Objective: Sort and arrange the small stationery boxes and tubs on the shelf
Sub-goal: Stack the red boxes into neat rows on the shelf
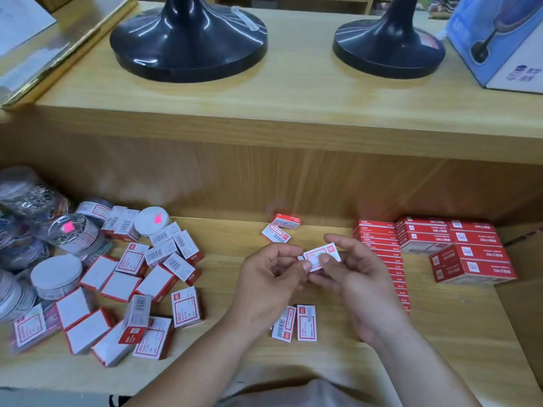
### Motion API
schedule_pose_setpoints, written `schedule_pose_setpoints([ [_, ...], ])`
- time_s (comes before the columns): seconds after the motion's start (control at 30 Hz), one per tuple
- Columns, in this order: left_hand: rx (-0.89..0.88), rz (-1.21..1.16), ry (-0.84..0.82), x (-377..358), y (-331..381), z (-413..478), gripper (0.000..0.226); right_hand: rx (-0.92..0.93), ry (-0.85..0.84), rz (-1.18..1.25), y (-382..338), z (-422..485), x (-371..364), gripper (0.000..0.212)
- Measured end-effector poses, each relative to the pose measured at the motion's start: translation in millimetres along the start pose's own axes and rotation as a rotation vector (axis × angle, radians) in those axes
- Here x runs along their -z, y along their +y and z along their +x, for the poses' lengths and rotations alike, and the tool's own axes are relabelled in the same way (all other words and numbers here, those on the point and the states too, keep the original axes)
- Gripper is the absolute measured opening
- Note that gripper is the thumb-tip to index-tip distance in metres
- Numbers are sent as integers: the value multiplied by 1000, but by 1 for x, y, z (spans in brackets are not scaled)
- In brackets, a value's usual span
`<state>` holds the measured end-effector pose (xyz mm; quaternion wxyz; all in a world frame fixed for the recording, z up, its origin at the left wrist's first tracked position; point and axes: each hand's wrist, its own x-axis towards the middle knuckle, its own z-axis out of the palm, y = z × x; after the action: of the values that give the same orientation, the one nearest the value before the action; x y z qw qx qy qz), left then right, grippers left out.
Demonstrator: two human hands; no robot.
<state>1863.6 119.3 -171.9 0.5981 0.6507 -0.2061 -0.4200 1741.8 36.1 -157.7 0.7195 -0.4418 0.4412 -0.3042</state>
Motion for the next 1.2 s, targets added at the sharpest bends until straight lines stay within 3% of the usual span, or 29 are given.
schedule_pose_setpoints([
  [0.33,6,-15,22,3,1,2,29,19,-14,8,4,-2,-2,30],
  [0.7,172,-171,90,5,3,3,18,80,-6,20,6,-4,-6,30],
  [1.2,150,-140,86,6,3,2,12,28,-72,74,10,-5,4,27],
])
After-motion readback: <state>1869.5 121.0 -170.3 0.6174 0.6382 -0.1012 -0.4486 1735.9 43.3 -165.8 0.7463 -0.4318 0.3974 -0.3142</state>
